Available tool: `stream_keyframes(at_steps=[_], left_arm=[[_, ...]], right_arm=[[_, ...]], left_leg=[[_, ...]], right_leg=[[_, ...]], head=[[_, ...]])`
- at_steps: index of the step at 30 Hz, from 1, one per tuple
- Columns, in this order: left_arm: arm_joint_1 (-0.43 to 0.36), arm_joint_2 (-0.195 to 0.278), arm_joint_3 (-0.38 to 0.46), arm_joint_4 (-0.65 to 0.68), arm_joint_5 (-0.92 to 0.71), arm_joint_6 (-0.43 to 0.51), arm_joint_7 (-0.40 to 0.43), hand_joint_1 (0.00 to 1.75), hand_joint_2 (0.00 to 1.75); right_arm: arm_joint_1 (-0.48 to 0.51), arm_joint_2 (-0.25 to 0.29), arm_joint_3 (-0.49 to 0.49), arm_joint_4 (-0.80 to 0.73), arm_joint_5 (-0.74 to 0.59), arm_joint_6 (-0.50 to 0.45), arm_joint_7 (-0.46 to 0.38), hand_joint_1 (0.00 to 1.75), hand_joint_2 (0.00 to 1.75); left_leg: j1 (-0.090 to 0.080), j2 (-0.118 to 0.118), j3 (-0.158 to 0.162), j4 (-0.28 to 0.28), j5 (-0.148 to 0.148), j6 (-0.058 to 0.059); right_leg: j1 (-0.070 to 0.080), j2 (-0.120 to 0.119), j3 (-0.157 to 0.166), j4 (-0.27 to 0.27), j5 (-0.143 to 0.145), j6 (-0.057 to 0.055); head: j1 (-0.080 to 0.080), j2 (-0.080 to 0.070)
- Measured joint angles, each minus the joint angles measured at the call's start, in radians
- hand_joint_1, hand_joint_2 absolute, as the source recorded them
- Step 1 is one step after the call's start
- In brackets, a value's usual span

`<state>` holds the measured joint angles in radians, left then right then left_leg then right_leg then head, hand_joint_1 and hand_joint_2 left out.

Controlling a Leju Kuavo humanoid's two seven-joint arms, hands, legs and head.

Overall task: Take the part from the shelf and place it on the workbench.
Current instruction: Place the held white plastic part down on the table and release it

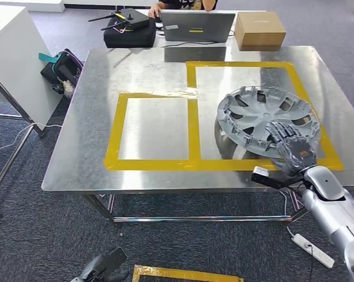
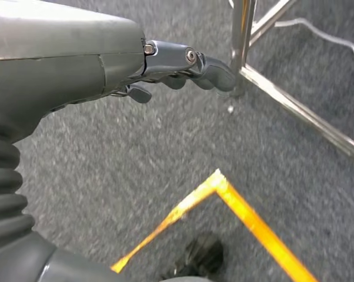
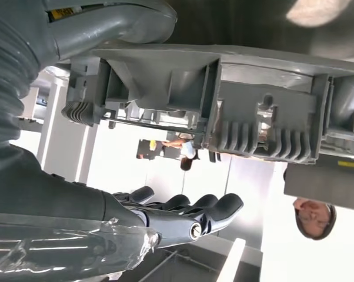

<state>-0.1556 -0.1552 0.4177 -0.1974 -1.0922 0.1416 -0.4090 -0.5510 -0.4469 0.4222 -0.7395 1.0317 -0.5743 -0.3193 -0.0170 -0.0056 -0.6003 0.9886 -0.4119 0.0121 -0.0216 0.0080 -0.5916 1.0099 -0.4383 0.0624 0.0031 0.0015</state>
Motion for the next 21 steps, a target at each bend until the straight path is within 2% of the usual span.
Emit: stream_keyframes(at_steps=[8,14,21], left_arm=[[-0.001,-0.005,-0.012,0.0,0.004,0.011,-0.001,0.0,1.75],[-0.001,-0.005,-0.017,0.0,0.004,0.009,0.002,0.0,1.75],[-0.004,-0.006,-0.031,-0.002,0.005,0.003,0.001,0.0,1.75]], right_arm=[[0.052,-0.001,-0.06,-0.099,-0.029,-0.041,-0.019,0.0,1.75],[0.088,0.001,-0.106,-0.171,-0.09,-0.038,-0.053,0.0,1.75],[0.136,0.038,-0.202,-0.235,-0.343,0.078,-0.153,0.0,1.75]], left_leg=[[0.0,0.0,0.0,0.0,0.0,0.0],[0.0,0.0,-0.001,0.0,0.0,0.0],[0.0,-0.001,-0.001,0.0,0.0,0.0]], right_leg=[[0.0,0.0,0.0,0.0,0.0,0.0],[0.0,0.0,0.0,0.0,0.0,0.0],[0.0,-0.001,0.0,0.0,0.0,0.0]], head=[[0.0,0.0],[0.0,0.0],[0.0,0.0]])
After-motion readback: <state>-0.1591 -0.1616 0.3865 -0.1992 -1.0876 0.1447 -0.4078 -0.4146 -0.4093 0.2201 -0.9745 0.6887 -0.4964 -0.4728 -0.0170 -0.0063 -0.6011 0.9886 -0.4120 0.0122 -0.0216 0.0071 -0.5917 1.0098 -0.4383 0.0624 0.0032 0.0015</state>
